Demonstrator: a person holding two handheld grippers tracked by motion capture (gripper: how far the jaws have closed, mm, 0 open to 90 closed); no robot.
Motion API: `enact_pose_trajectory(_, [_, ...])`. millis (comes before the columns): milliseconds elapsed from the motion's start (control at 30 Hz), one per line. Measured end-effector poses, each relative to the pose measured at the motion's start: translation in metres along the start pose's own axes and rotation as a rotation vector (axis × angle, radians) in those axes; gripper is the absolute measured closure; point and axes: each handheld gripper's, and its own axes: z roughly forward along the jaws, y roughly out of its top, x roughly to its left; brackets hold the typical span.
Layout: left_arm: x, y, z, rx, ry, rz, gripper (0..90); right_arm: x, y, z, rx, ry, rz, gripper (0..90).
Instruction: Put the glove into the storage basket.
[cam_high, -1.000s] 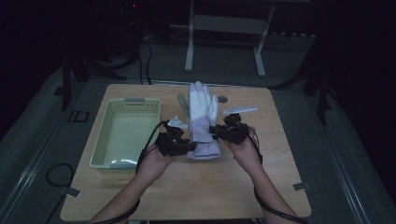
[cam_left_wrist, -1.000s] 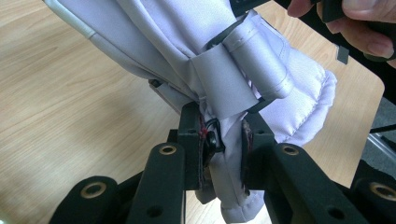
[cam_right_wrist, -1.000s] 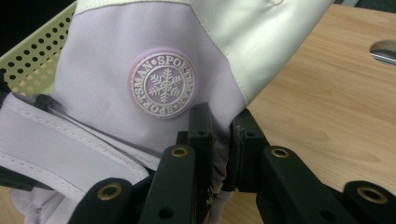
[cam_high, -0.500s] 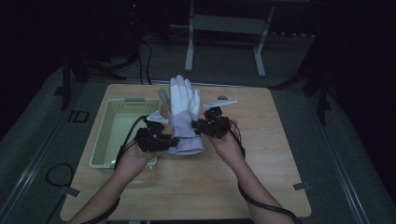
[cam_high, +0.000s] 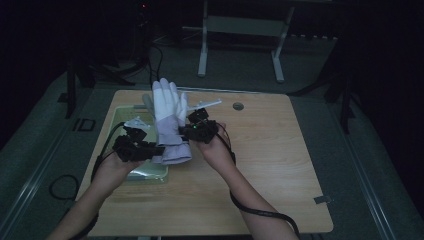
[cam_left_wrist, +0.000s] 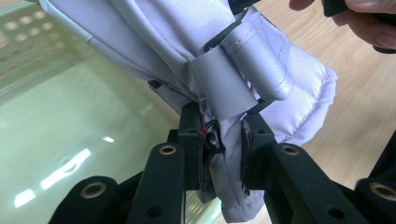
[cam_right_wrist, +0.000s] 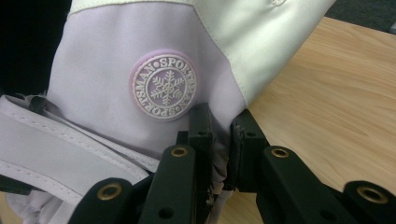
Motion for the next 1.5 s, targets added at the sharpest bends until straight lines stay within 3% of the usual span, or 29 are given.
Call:
enact_pose_trajectory(267, [0.029, -0.021, -0.02, 0.014, 0.015, -0.023, 74.7, 0.029, 0.012, 0.03, 0.007, 0.021, -0.006, 80.5])
enact_pose_trajectory(533, [0.056, -0.043, -0.026, 0.035, 0.017, -0.041, 74.6, 0.049, 0.014, 0.062, 0.026, 0.035, 0.003, 80.5])
enact_pose_trajectory(867, [0.083, -0.072, 0.006, 0.086, -0.035, -0.117, 74.5, 0.051, -0.003, 0.108, 0.128, 0.003, 0.011, 80.5])
enact_pose_trajectory(1033, [0.089, -0.082, 0.021, 0.112, -0.057, -0.139, 74.3, 0.049, -0.012, 0.122, 0.197, -0.012, 0.017, 80.5])
enact_pose_trajectory(1233, [0.093, -0.085, 0.031, 0.126, -0.045, -0.172, 73.5, 0.051, -0.01, 0.13, 0.267, -0.056, -0.002, 78.1])
enact_pose_trajectory(1333, [0.095, -0.083, 0.034, 0.158, -0.042, -0.197, 71.6, 0.05, -0.007, 0.133, 0.288, -0.066, -0.015, 71.5])
enact_pose_trajectory(1400, [0.096, -0.083, 0.038, 0.182, -0.018, -0.225, 67.3, 0.049, -0.007, 0.135, 0.303, -0.057, -0.008, 63.3])
enact_pose_trajectory(1500, [0.094, -0.086, 0.043, 0.209, 0.002, -0.219, 56.4, 0.048, -0.009, 0.137, 0.312, -0.046, -0.013, 53.5])
